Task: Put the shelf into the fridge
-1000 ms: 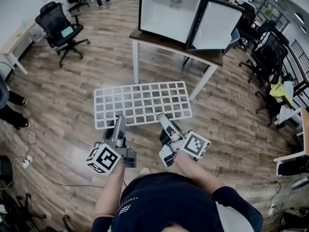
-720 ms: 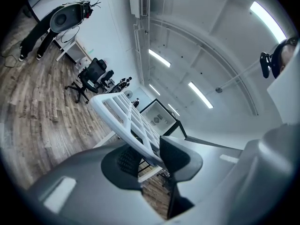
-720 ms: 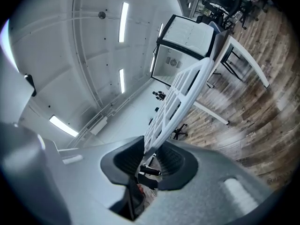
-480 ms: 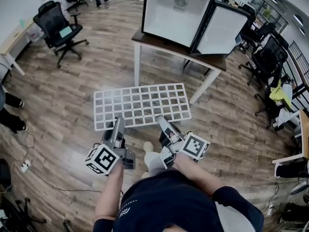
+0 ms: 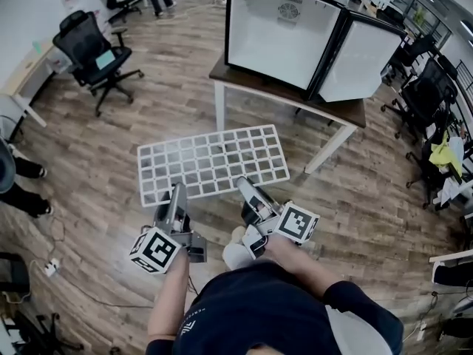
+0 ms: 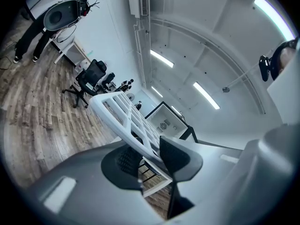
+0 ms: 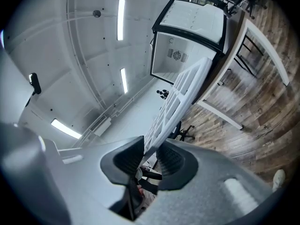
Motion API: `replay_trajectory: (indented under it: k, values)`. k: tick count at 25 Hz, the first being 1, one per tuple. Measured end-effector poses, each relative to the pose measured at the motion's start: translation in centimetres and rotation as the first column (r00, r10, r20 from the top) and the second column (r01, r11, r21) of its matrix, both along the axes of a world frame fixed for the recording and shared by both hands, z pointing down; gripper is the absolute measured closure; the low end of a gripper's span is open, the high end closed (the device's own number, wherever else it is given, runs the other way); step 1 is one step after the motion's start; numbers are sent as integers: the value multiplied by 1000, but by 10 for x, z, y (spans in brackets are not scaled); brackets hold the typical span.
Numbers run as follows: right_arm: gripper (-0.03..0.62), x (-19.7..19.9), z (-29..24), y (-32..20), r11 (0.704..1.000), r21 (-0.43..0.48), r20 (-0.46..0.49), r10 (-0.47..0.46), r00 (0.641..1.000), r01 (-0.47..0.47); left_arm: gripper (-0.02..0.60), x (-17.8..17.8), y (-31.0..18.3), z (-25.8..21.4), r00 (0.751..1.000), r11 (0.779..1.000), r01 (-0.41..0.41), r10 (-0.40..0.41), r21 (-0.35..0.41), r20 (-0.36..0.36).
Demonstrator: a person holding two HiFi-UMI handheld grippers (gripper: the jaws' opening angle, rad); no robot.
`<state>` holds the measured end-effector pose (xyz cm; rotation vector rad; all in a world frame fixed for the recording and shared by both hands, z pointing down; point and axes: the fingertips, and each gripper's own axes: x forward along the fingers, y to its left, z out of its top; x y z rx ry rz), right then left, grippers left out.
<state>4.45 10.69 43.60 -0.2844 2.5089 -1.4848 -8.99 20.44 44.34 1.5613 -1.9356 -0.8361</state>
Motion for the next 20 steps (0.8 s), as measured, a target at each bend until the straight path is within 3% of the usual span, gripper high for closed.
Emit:
replay_trajectory:
  k: [13, 20]
  values:
    - [510, -47, -23, -111, 998, 27, 30, 52, 998, -53, 451, -48, -118, -44, 994, 990, -75, 65, 121, 87]
    - [508, -52, -25, -155, 993, 43, 8, 106, 994, -107, 454, -61, -170, -38, 994, 992, -99, 95, 80, 45]
